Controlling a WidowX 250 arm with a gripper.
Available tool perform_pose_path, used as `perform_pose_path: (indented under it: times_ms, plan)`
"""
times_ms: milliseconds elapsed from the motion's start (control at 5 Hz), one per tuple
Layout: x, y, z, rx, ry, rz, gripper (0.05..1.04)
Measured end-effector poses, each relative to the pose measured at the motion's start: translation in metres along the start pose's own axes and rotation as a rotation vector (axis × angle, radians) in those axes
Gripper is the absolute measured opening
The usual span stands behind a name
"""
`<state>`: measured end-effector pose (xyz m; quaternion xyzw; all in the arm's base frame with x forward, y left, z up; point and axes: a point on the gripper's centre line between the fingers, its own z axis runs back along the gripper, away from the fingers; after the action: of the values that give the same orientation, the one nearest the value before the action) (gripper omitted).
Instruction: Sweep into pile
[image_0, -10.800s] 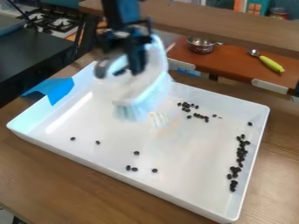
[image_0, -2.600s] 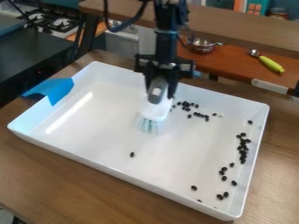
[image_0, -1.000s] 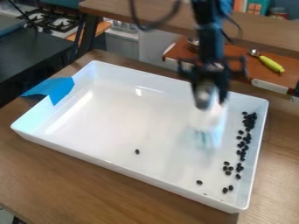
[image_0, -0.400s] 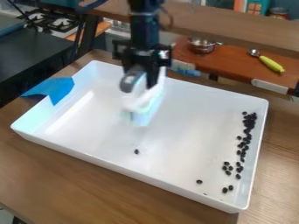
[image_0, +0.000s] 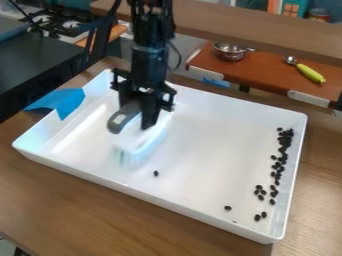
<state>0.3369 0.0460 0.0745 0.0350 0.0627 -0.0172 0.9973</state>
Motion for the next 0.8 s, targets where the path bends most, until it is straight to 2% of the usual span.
perform_pose_path:
  times_ms: [200,400,600,800]
  plan:
    - [-0.013,-0.007,-0.003,0.006,-0.007,-0.032,0.484]
    - [-0.018,-0.028,-0.005,-0.009,0.002,-0.050,0.484]
    - [-0.014,-0.058,-0.003,-0.045,-0.013,-0.029,0.484]
    - [-0.009,-0.093,-0.001,-0.111,-0.016,-0.012,0.484]
